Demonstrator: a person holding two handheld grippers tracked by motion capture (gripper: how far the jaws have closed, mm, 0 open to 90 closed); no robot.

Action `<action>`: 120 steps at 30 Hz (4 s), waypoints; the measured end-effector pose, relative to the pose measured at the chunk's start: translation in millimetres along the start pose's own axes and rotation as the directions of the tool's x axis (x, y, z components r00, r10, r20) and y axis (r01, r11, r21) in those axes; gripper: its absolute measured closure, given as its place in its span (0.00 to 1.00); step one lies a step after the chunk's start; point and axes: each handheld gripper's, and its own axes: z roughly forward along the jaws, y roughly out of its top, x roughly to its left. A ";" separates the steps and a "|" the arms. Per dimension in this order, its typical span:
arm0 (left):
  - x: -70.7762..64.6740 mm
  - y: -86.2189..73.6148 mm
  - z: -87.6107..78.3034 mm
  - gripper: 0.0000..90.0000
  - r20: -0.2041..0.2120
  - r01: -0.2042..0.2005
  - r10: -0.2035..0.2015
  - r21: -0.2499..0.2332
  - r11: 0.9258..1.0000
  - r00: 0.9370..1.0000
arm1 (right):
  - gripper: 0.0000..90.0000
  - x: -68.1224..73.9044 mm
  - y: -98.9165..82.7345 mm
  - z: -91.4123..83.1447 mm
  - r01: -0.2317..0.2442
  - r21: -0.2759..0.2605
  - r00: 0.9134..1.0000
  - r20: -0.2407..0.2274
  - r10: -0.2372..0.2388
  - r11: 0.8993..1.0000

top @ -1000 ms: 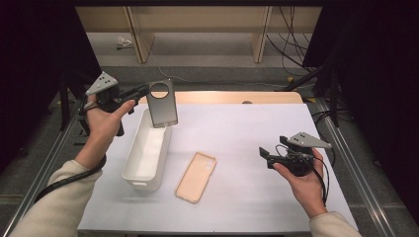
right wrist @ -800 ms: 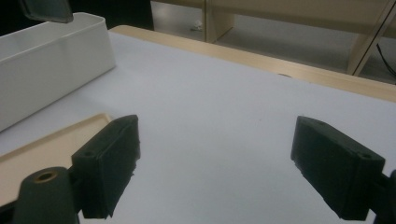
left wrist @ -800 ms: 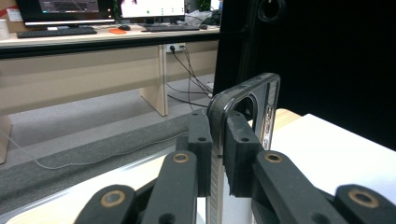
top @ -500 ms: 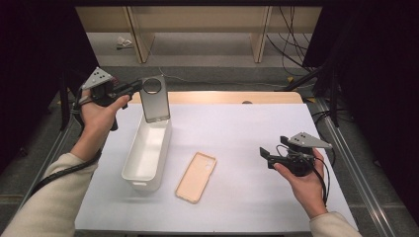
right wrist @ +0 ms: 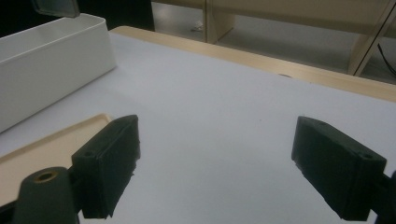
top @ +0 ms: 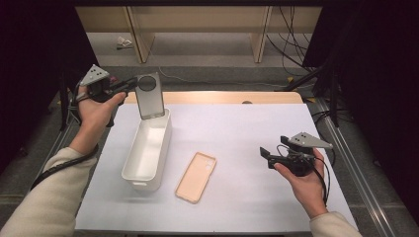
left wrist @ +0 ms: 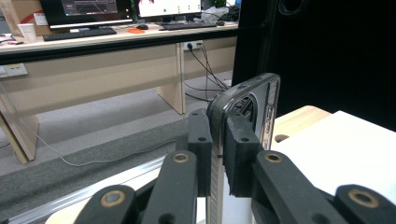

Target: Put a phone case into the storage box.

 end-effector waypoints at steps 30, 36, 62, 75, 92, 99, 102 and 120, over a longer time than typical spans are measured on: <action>8.0 -8.9 20.8 0.91 0.005 -0.002 0.002 0.035 0.999 1.000 | 0.18 -0.5 -0.3 0.5 0.000 -0.003 1.000 -0.006 0.000 1.000; 9.2 -11.5 25.9 0.91 0.002 -0.003 0.003 0.047 0.999 1.000 | 0.18 -0.5 -0.3 1.2 0.002 -0.003 1.000 -0.007 -0.002 1.000; 15.3 -22.6 42.6 0.91 -0.010 0.008 -0.008 0.080 0.997 1.000 | 0.18 -0.7 -0.8 2.1 0.002 0.004 1.000 -0.011 -0.002 1.000; 18.9 -30.0 50.4 0.91 -0.012 0.004 -0.003 0.107 0.994 1.000 | 0.18 -0.8 -0.8 2.2 0.004 0.004 1.000 -0.013 -0.004 1.000; 22.1 -36.1 56.5 0.91 -0.012 0.009 -0.008 0.116 0.993 1.000 | 0.18 -0.5 -1.0 2.7 0.006 0.002 1.000 -0.014 -0.006 1.000; 23.0 -38.5 58.8 0.91 -0.013 0.011 -0.010 0.123 0.992 1.000 | 0.18 -0.5 -1.1 2.9 0.006 0.003 1.000 -0.015 -0.006 1.000; 23.8 -39.0 59.3 0.91 -0.014 0.014 -0.013 0.126 0.992 1.000 | 0.18 -0.3 -1.1 2.9 0.006 0.003 1.000 -0.017 -0.006 1.000; 28.5 -44.5 62.6 0.90 -0.023 0.029 -0.025 0.146 0.989 0.999 | 0.18 -0.3 -1.0 2.8 0.004 0.004 1.000 -0.019 -0.004 1.000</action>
